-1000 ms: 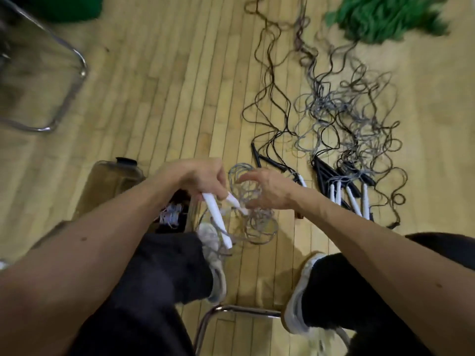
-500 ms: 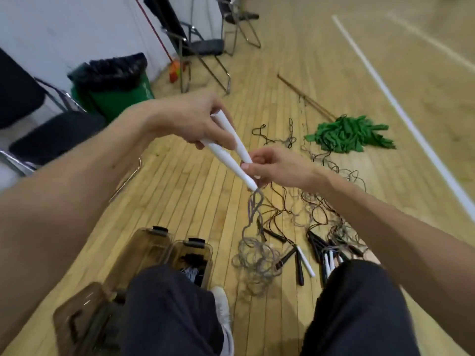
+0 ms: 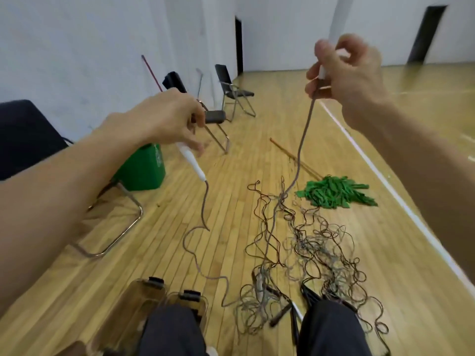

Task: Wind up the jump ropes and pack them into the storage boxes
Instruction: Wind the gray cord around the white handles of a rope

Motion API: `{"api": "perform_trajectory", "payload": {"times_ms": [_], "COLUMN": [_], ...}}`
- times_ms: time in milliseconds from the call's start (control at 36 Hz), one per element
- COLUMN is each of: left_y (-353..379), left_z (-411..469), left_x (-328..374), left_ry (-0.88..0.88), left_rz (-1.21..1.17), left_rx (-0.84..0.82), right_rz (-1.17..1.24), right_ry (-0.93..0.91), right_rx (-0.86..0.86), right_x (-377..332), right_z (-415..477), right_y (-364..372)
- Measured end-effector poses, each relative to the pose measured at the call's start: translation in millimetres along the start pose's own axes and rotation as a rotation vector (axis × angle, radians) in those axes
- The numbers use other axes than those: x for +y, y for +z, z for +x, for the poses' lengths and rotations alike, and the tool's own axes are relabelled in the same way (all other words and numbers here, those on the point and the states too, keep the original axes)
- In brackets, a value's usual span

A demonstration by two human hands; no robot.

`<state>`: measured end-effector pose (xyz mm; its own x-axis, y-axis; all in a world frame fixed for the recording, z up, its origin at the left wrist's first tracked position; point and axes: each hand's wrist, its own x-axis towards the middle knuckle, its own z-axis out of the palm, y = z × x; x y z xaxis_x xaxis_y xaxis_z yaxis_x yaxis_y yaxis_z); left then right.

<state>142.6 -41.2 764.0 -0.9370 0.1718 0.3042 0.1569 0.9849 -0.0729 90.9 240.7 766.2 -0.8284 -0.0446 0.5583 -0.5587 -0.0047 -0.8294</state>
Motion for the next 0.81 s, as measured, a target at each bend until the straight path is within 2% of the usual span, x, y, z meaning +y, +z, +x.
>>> {"api": "perform_trajectory", "payload": {"times_ms": [222,417,528,667,806], "left_y": [-23,-25,-18,7,31], "left_z": [1,2,4,8,7], "left_x": [3,20,35,70,91], "left_ry": [-0.189,-0.156,-0.128,-0.139,-0.174], "left_rz": [-0.501,-0.577,-0.713,-0.897,-1.109], "left_rx": [0.231,0.404,0.493,0.523,0.462], "right_rz": [-0.11,-0.151,-0.076,0.135,0.201], "right_ry": [0.052,0.121,0.159,0.24,0.281], "right_rx": [-0.244,-0.312,-0.437,-0.577,-0.579], "right_x": [5,23,30,36,36], "right_z": [-24,-48,-63,-82,-91], "right_y": [10,13,22,47,54]}}
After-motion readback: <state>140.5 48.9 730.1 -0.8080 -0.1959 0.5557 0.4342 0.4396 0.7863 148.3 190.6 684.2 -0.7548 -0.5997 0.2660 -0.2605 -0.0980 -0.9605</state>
